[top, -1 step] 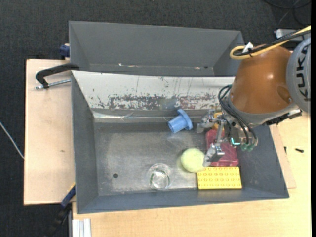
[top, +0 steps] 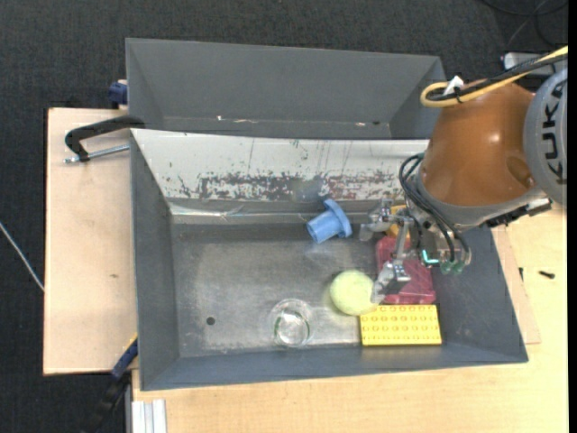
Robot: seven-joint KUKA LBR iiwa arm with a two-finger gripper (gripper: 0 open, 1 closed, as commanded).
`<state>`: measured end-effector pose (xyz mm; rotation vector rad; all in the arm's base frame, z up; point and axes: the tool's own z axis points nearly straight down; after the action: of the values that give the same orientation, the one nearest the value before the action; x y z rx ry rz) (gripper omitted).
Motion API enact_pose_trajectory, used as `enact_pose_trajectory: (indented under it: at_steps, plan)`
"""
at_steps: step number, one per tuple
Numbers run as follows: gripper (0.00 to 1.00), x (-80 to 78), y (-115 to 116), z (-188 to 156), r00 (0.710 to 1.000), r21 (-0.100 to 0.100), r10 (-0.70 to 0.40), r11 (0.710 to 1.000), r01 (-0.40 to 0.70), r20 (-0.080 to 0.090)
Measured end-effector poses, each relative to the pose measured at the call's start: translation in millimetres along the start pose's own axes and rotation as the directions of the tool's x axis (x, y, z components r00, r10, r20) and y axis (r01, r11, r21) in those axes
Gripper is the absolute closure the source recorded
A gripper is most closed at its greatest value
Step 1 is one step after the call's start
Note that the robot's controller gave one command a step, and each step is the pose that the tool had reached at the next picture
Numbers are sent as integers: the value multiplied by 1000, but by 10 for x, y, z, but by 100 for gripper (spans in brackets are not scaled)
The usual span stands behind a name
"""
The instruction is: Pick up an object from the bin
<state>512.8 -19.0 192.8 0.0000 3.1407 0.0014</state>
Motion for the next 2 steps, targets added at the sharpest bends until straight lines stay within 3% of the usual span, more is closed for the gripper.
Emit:
enact_pose_trajectory:
  at_steps: [1,2]
  plan:
    - [0,2,-25,192,994,2,-109,994,109,9]
    - [0,-5,-86,667,915,1,-404,915,404,2]
